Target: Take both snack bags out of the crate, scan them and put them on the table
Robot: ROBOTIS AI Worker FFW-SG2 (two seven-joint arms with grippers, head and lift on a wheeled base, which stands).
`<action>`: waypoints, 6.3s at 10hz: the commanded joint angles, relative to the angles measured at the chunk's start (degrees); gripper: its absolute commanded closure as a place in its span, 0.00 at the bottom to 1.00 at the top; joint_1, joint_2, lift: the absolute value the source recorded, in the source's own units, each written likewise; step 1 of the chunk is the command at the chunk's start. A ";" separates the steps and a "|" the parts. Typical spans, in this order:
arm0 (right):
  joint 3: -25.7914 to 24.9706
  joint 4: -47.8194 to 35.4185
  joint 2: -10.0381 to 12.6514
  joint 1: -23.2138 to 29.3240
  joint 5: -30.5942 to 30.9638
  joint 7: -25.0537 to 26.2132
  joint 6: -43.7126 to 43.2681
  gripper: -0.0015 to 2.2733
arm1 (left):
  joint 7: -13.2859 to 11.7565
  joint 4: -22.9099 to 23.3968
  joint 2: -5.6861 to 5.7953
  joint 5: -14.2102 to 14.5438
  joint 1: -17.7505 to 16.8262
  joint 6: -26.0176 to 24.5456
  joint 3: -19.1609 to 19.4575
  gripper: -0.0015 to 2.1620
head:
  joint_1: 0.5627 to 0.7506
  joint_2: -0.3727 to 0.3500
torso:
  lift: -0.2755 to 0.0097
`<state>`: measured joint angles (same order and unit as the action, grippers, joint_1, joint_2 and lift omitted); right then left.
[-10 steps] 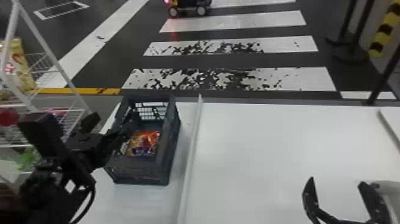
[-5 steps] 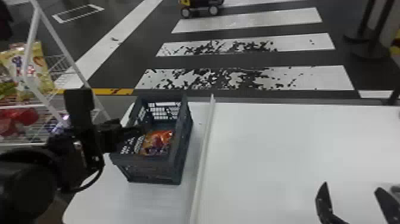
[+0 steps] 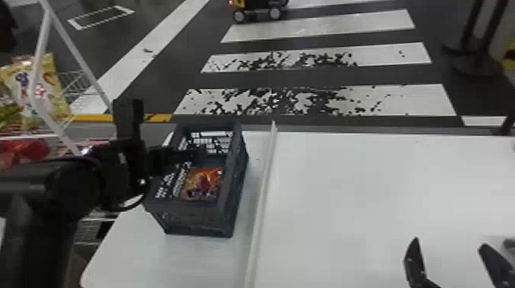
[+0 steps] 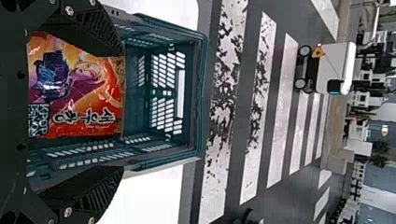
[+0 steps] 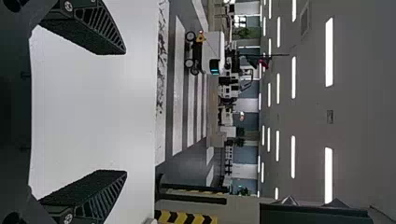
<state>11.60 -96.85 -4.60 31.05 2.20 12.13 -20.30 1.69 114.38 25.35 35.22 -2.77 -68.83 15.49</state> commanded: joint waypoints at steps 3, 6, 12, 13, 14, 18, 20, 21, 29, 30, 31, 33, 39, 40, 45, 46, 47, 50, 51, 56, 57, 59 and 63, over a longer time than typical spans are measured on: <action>0.00 0.26 -0.32 -0.03 -0.18 0.00 0.58 0.04 | 0.42 -6.19 0.13 -1.47 -5.06 -3.38 -3.37 0.07 | 0.70 0.86 | 0.64; 0.00 0.26 -0.67 -0.03 -0.44 -0.09 1.28 0.04 | 0.59 -9.79 0.22 -2.17 -6.11 -3.73 -3.54 0.07 | 0.70 0.86 | 0.64; 0.00 0.97 -1.11 -0.73 -1.06 -0.70 1.63 0.04 | -1.87 -18.40 -1.27 -6.83 -9.10 -4.09 -6.35 0.07 | 0.70 0.87 | 0.64; 0.00 1.05 -1.20 -0.82 -1.23 -0.70 1.63 0.04 | -1.95 -19.63 -1.62 -7.97 -9.36 -4.09 -6.79 0.07 | 0.70 0.87 | 0.64; 0.00 1.23 -1.29 -0.90 -1.23 -0.70 1.63 0.04 | -2.31 -20.95 -1.71 -8.50 -9.71 -4.09 -7.32 0.07 | 0.70 0.87 | 0.64; 0.17 1.32 -1.46 -1.34 -1.23 -1.05 2.69 0.04 | -4.50 -25.35 -2.59 -11.75 -11.21 -4.09 -8.20 0.07 | 0.70 0.88 | 0.64; 0.53 1.49 -1.82 -1.61 -1.23 -1.23 3.57 0.04 | -4.94 -28.51 -2.50 -12.72 -13.40 -3.91 -9.08 0.07 | 0.70 0.88 | 0.64; 0.61 1.58 -1.99 -1.70 -1.41 -1.32 3.57 0.04 | -5.03 -29.74 -2.50 -12.98 -14.11 -3.91 -9.25 0.07 | 0.70 0.89 | 0.64; 0.97 1.67 -2.25 -1.96 -1.76 -1.67 4.09 0.04 | -11.27 -36.77 -4.08 -17.73 -16.22 -1.27 -9.61 0.74 | 0.70 0.88 | 0.64; 0.97 1.76 -2.25 -1.96 -1.76 -1.67 4.09 0.04 | -8.99 -36.68 -4.52 -17.82 -16.22 -1.27 -9.61 0.99 | 0.70 0.88 | 0.64; 0.97 1.93 -2.25 -1.96 -1.76 -1.67 4.09 0.04 | -9.86 -36.42 -4.52 -17.82 -16.13 -1.45 -9.34 0.99 | 0.70 0.89 | 0.64; 0.97 1.93 -2.25 -1.96 -1.76 -1.67 4.09 0.04 | -10.48 -33.78 -4.35 -17.64 -15.34 -2.68 -8.11 0.99 | 0.70 0.89 | 0.64; 1.58 1.85 -2.25 -2.05 -1.85 -1.67 4.80 0.04 | -10.13 -17.61 -3.82 -17.02 -11.91 -11.64 -3.72 0.99 | 0.70 0.90 | 0.64; 1.67 1.76 -2.25 -2.14 -1.85 -1.67 5.15 0.04 | -9.86 -15.68 -3.73 -16.67 -11.38 -12.35 -2.84 0.99 | 0.70 0.90 | 0.64; 1.93 1.85 -2.34 -2.31 -1.94 -1.67 5.68 0.04 | -8.72 -7.33 -3.73 -14.04 -10.24 -15.69 1.38 0.99 | 0.70 0.93 | 0.64; 1.93 1.85 -2.34 -2.31 -1.94 -1.67 5.68 0.04 | -8.72 -5.92 -3.64 -12.72 -10.24 -16.22 2.52 0.99 | 0.70 0.93 | 0.64; 1.84 1.85 -2.25 -2.31 -1.94 -1.67 5.85 0.04 | -8.55 -4.43 -3.73 -11.93 -10.15 -16.74 3.84 0.99 | 0.70 0.93 | 0.64; 1.84 1.85 -2.17 -2.31 -1.94 -1.67 6.55 0.04 | -7.14 1.28 -4.00 -6.13 -7.87 -17.62 7.88 0.99 | 0.70 0.93 | 0.64; 1.93 1.85 -2.08 -2.31 -1.67 -1.67 6.73 0.04 | -6.17 4.89 -3.91 -4.98 -6.64 -17.80 8.24 0.99 | 0.70 0.93 | 0.64; 2.11 1.76 -1.82 -2.22 -1.23 -1.67 7.43 0.04 | -0.81 13.50 -10.06 -1.91 -4.53 -18.50 4.19 0.99 | 0.70 0.87 | 0.64; 2.11 1.85 -1.82 -2.14 -1.23 -1.67 7.43 0.04 | 0.77 14.38 -12.17 -1.99 -4.70 -18.50 2.35 0.99 | 0.70 0.82 | 0.64; 2.11 1.85 -1.82 -2.14 -1.23 -1.67 7.43 0.04 | 2.26 16.23 -15.60 -2.52 -4.70 -18.32 -2.22 0.99 | 0.70 0.76 | 0.64; 2.11 1.93 -1.82 -2.14 -1.41 -1.67 7.61 0.04 | 6.40 17.37 -21.40 -5.16 -2.33 -17.45 -12.42 0.99 | 0.70 0.59 | 0.64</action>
<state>13.71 -94.92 -6.41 28.92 0.85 10.46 -12.69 8.08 131.72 4.35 30.47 -5.42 -86.51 4.58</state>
